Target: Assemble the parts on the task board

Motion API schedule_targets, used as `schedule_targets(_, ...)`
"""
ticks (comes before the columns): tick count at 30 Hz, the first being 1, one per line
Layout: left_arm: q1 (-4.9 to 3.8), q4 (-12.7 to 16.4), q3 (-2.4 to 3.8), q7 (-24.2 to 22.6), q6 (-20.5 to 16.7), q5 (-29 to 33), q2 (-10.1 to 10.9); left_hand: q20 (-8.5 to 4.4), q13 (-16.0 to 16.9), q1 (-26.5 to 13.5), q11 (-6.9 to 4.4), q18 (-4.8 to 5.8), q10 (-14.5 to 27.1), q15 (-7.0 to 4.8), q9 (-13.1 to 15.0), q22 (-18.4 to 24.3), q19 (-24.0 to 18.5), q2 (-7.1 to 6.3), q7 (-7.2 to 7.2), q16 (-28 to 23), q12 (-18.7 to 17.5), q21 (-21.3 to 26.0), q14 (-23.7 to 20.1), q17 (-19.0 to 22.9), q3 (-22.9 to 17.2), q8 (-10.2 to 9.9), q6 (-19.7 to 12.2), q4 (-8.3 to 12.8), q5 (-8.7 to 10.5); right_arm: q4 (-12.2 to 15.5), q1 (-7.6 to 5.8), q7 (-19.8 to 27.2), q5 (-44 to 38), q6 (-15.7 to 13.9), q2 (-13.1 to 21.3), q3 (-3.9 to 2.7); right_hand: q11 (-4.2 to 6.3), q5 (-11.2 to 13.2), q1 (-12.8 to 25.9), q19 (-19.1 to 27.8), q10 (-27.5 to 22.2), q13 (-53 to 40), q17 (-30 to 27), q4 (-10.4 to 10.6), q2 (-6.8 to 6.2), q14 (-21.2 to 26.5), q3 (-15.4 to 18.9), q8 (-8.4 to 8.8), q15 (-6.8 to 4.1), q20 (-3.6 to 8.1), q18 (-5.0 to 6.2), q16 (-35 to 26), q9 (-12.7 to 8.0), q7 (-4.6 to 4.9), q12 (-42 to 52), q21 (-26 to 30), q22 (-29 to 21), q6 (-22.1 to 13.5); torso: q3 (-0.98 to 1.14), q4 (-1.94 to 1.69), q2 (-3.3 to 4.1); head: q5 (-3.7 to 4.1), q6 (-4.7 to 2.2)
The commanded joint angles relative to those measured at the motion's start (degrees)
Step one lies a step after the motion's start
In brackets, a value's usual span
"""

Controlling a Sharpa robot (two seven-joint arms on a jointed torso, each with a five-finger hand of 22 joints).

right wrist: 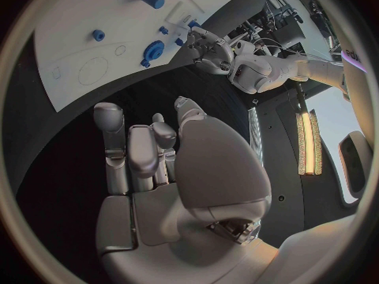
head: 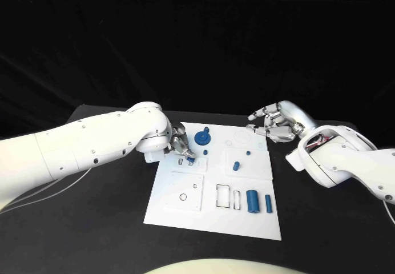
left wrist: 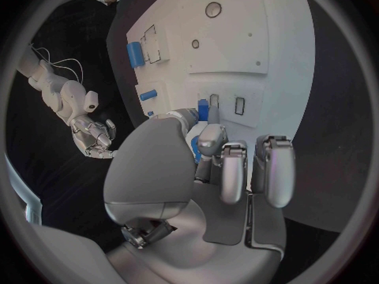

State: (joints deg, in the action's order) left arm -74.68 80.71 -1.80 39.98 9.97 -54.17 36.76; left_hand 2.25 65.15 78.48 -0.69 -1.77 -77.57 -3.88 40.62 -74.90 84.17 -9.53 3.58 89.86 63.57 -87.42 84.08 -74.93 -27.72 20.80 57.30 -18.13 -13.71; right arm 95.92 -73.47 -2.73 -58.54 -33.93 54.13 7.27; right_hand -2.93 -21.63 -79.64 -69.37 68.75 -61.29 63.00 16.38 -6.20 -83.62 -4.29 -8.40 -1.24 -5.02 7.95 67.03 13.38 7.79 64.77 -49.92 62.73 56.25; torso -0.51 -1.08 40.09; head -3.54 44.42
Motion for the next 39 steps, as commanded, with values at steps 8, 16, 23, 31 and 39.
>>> schedule_targets(8, 0.69, 3.7, 0.08, 0.8, -7.6, -4.6, 2.3, -0.19, 0.1, -1.4, -0.11, 0.67, -0.5, -0.16, 3.3, -10.4, 2.7, -0.51, 0.03, 0.1, 0.2, -0.4, 5.9, -15.1, -11.1, 0.5, -0.2, 10.5, -0.04, 0.0, 0.09, 0.5, -0.2, -0.1, 0.2, -0.02, -0.12, -0.4, 0.5, 0.2, -0.3, 0.1, 0.0, 0.2, -0.07, 0.2, -0.1, -0.38, 0.15, -0.19, 0.35, -0.2, 0.0, 0.05, -0.2, 0.3, -0.1, 0.2, -0.02, -0.02, 0.01, 0.04, 0.31)
schedule_targets(16, 2.14, 4.6, 0.07, 0.3, -9.8, -7.3, 2.8, -0.30, 0.2, -3.2, -0.25, 0.71, -0.9, -0.28, 4.5, -10.6, 2.8, -1.46, -0.10, 0.1, 0.4, -0.5, 5.9, -15.1, -13.0, 1.0, 0.1, 11.7, -2.47, 0.0, 0.11, 0.5, -0.2, -0.1, 0.3, -0.02, -0.12, -0.7, 1.0, 0.2, -0.3, 0.2, 0.0, 0.3, 0.13, 0.2, -0.1, -0.42, 0.14, -0.19, 0.35, -0.3, 0.0, 0.04, -0.2, 0.5, -0.1, 0.1, -0.04, 0.06, 0.04, 0.03, 0.39)
schedule_targets(23, 3.24, 4.7, 0.06, 0.3, -10.1, -8.8, 2.4, -0.34, 0.3, -3.7, -0.31, 0.72, -1.1, -0.33, 5.0, -10.6, 2.9, -1.70, -0.16, 0.1, 0.5, -0.5, 5.9, -15.1, -13.4, 1.1, 0.2, 12.1, -3.29, 0.0, 0.13, 0.5, -0.1, 0.0, 0.3, -0.02, -0.11, -0.9, 1.2, 0.1, -0.3, 0.2, 0.0, 0.3, 0.21, 0.2, -0.1, -0.43, 0.14, -0.19, 0.35, -0.3, 0.0, 0.03, -0.2, 0.5, -0.1, 0.1, -0.04, 0.14, 0.07, -0.05, 0.54)
schedule_targets(31, 3.80, 4.5, 0.06, 0.4, -9.7, -9.0, 2.1, -0.35, 0.5, -3.9, -0.34, 0.73, -1.2, -0.35, 5.1, -10.7, 2.9, -1.71, -0.19, 0.1, 0.7, -0.5, 5.9, -15.1, -13.6, 1.2, 0.2, 12.1, -3.45, 0.1, 0.14, 0.5, 0.3, 0.1, 0.3, -0.02, -0.10, -1.0, 1.2, 0.0, -0.2, 0.2, 0.0, 0.3, 0.25, 0.1, -0.1, -0.44, 0.13, -0.19, 0.33, -0.3, 0.0, 0.02, -0.2, 0.5, -0.1, 0.1, 0.03, 0.10, 0.09, -0.04, 0.57)
schedule_targets(39, 4.02, 4.4, 0.05, 0.5, -8.9, -9.1, 1.9, -0.36, 0.2, -4.1, -0.35, 0.78, -1.1, -0.36, 5.2, -10.9, 3.0, -1.69, -0.21, 0.1, 0.5, -0.6, 5.9, -15.1, -13.6, 1.2, 0.3, 12.2, -3.50, 0.0, 0.18, 0.7, 0.5, 0.0, 0.2, -0.02, -0.08, -1.1, 1.3, 0.0, -0.2, 0.2, 0.0, 0.2, 0.28, 0.1, -0.1, -0.45, 0.12, -0.18, 0.34, -0.4, 0.0, 0.01, -0.2, 0.5, -0.1, 0.1, 0.04, 0.11, 0.07, 0.00, 0.74)
